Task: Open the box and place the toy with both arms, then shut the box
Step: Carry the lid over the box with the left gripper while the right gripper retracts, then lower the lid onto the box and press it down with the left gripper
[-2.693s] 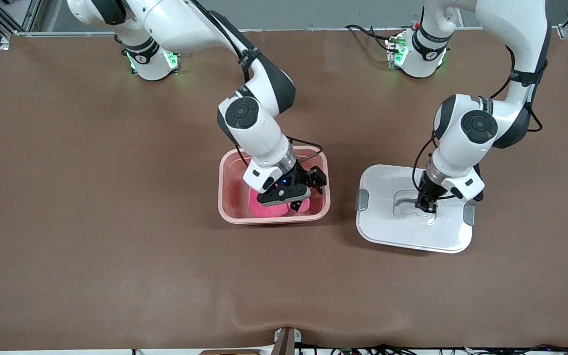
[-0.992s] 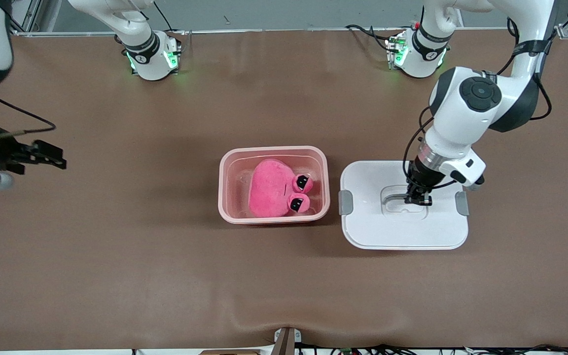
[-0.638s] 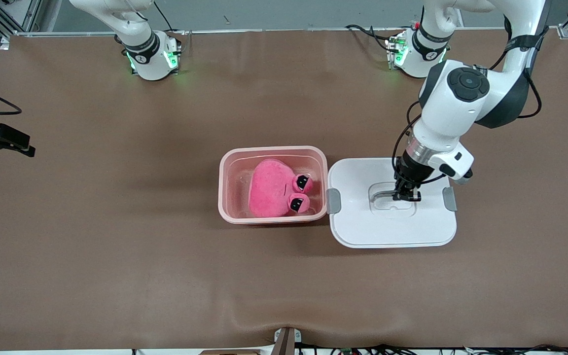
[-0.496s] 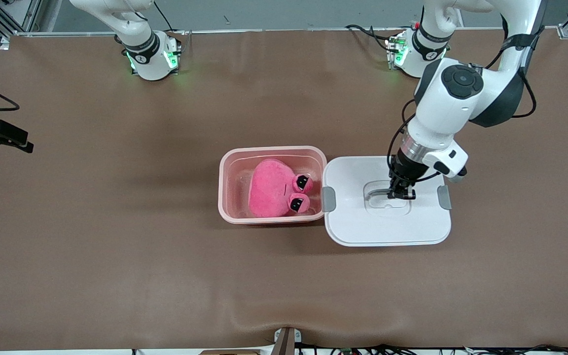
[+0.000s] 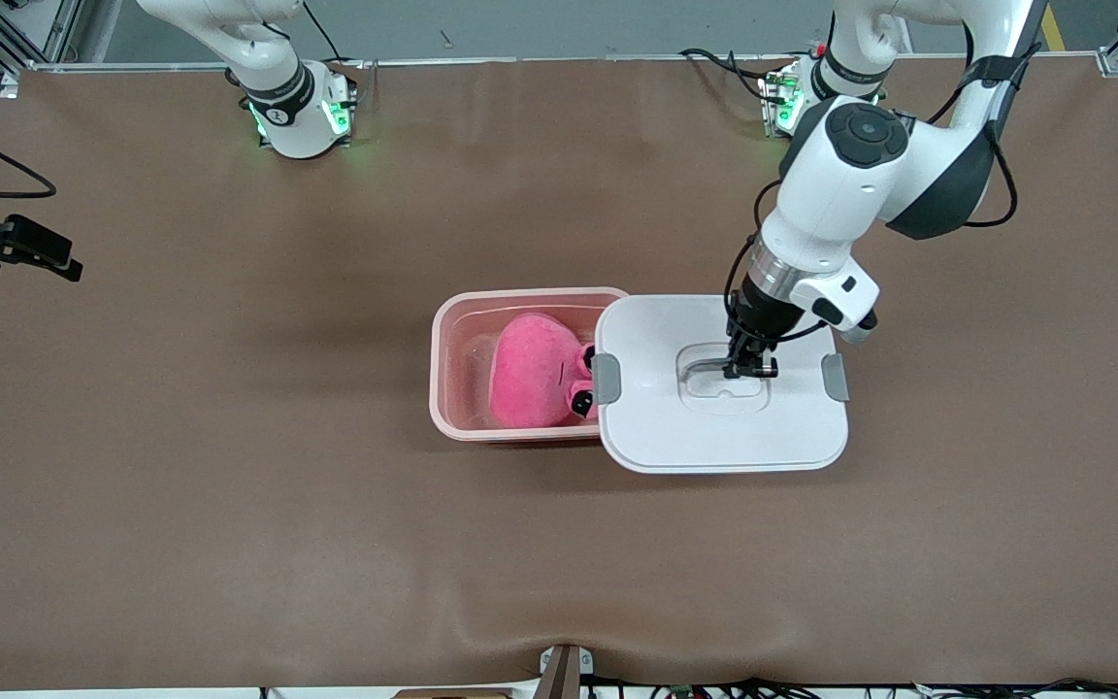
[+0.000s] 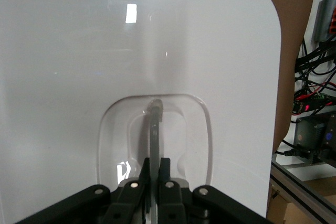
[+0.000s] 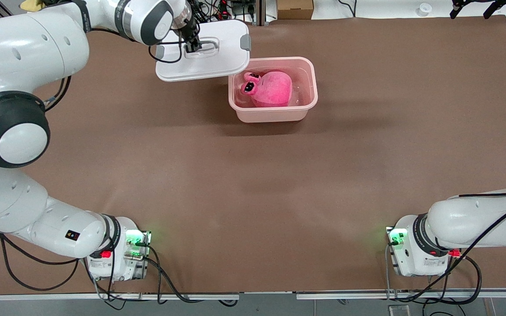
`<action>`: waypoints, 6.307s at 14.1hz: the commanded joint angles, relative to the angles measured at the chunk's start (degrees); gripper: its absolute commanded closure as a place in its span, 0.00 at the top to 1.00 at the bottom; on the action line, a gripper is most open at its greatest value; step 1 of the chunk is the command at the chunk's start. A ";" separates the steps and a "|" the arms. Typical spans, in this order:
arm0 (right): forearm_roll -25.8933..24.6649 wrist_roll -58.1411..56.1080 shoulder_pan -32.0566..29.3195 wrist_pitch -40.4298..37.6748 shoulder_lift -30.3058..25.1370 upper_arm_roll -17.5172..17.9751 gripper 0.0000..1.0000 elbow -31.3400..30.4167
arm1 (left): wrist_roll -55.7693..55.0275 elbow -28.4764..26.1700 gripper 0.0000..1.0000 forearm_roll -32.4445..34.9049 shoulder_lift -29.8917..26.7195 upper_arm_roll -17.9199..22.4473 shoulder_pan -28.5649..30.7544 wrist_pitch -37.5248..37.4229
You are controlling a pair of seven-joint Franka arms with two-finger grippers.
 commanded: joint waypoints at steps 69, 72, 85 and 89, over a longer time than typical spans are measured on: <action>1.10 6.98 -0.11 -1.16 3.13 0.94 1.00 4.77 | -34.53 29.22 0.00 18.51 27.10 7.14 -29.22 -9.30; 1.10 6.89 -0.02 -1.25 2.96 0.94 1.00 4.77 | -34.70 28.70 0.00 18.51 27.10 7.14 -29.31 -9.30; 1.10 6.98 -0.11 -1.16 3.22 0.85 1.00 4.77 | -32.43 27.82 0.00 19.12 27.19 7.05 -29.57 -8.94; 1.10 6.98 -0.02 -1.16 3.22 0.85 1.00 4.77 | -31.98 27.29 0.00 19.65 27.10 7.05 -29.75 -8.94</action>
